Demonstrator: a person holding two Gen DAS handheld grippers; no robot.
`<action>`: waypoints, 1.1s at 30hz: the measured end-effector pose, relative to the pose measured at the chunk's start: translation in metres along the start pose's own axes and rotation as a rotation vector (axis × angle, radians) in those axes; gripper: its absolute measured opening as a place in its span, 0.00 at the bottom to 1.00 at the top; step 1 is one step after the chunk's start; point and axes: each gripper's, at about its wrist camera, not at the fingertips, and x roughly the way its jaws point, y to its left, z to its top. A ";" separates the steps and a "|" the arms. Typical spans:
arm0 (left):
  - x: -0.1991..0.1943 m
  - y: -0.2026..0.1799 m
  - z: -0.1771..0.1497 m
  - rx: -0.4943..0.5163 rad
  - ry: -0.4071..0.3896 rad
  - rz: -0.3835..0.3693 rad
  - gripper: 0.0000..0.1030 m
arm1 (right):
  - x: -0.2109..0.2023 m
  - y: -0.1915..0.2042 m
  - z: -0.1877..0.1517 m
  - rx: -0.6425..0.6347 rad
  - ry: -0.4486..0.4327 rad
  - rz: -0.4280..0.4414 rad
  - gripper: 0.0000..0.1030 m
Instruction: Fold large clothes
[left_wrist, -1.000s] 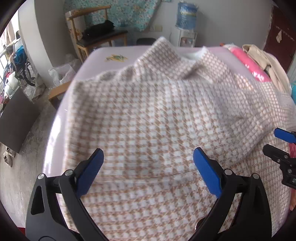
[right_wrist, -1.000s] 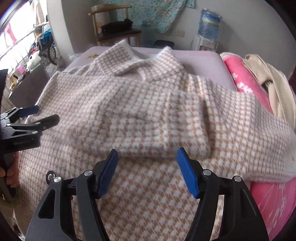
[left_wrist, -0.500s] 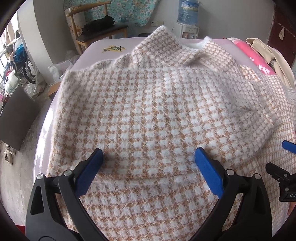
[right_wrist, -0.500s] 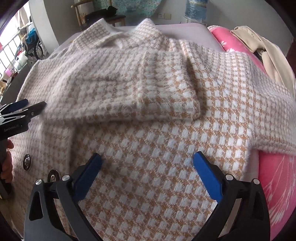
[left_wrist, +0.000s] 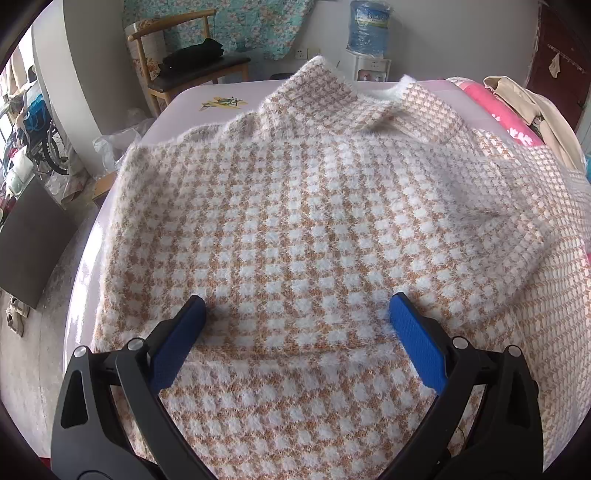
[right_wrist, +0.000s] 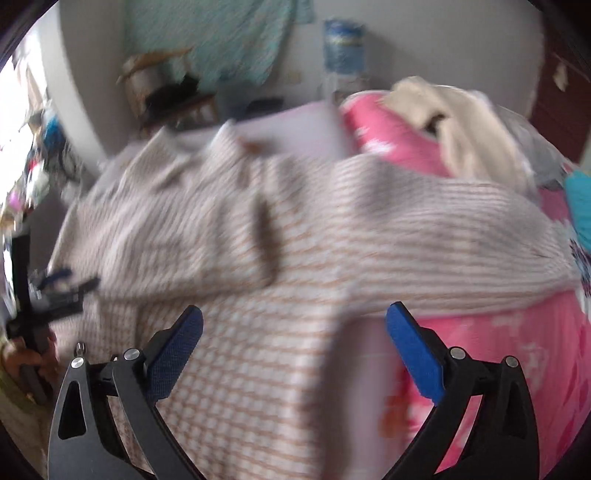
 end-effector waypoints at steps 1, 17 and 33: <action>0.000 0.000 0.000 -0.001 -0.001 0.001 0.94 | -0.005 -0.025 0.007 0.058 -0.006 -0.017 0.94; -0.001 0.001 -0.002 0.002 -0.005 0.000 0.94 | 0.016 -0.291 0.011 0.756 -0.010 -0.225 0.73; -0.002 0.001 -0.002 0.001 -0.012 0.001 0.94 | 0.042 -0.331 0.009 0.879 -0.063 -0.185 0.27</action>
